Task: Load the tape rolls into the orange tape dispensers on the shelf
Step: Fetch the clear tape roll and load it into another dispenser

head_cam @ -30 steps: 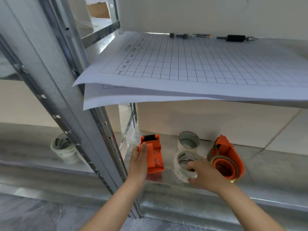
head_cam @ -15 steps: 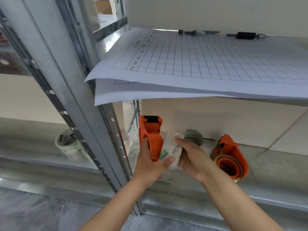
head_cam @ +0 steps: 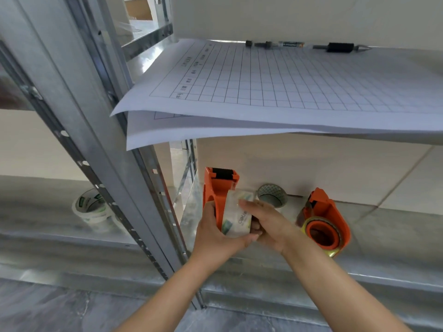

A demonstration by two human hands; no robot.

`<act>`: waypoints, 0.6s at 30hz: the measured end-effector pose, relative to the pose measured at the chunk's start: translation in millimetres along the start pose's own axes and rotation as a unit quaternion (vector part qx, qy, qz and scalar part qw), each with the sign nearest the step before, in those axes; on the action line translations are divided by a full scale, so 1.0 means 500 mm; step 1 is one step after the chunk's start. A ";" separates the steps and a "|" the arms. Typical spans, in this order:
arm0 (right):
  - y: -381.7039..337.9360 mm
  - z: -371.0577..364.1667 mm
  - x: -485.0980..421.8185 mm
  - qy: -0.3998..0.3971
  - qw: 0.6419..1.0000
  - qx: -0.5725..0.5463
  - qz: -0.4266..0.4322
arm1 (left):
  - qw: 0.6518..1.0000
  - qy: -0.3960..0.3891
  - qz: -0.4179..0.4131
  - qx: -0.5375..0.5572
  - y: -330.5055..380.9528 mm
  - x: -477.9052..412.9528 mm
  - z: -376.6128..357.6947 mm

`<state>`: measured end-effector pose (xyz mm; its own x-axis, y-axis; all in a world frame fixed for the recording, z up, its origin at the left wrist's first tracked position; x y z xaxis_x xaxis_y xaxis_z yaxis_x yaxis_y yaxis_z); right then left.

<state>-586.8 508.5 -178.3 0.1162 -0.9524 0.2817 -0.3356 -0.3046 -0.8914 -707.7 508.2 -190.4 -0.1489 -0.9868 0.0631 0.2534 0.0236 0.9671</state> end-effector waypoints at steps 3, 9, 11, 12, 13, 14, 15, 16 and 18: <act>-0.008 0.005 0.004 -0.050 0.999 -0.006 -0.002 | 1.000 0.008 0.004 0.020 0.001 0.001 0.005; -0.026 0.002 0.010 -0.128 0.991 0.031 -0.026 | 0.999 -0.031 0.003 0.028 0.013 0.009 0.000; -0.033 -0.003 0.010 -0.127 0.987 0.098 -0.030 | 0.999 -0.030 0.003 0.020 0.009 0.014 -0.002; -0.038 -0.005 0.011 -0.116 0.982 0.148 -0.030 | 1.000 -0.026 0.002 0.016 0.008 0.017 -0.003; -0.044 -0.005 0.012 -0.098 0.973 0.209 -0.026 | 1.000 -0.021 -0.001 0.011 0.008 0.020 -0.005; -0.052 -0.005 0.015 -0.077 0.957 0.278 -0.015 | 1.000 -0.016 -0.002 0.005 0.009 0.024 -0.006; -0.060 -0.003 0.017 -0.052 0.936 0.347 0.007 | 1.000 -0.011 -0.003 0.002 0.011 0.026 -0.007; -0.069 0.002 0.019 -0.019 0.911 0.410 0.038 | 1.000 -0.005 -0.004 0.002 0.012 0.028 -0.007; -0.082 0.012 0.021 0.047 0.868 0.480 0.112 | 1.000 0.001 -0.009 -0.002 0.012 0.031 -0.003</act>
<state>-566.3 511.0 -140.8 0.0568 -0.9972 0.0495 0.6004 -0.0055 -0.7997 -707.0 492.8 -184.1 -0.1514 -0.9874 0.0456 0.2540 0.0057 0.9672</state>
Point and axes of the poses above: each hand's wrist, its own x-axis away from the middle knuckle, its own z-axis out of the back of the hand, y = z × x, the point moved 4 cm from there along -x, towards the middle knuckle, and after that the axes turned 8 degrees about z, right-handed, at the moved point
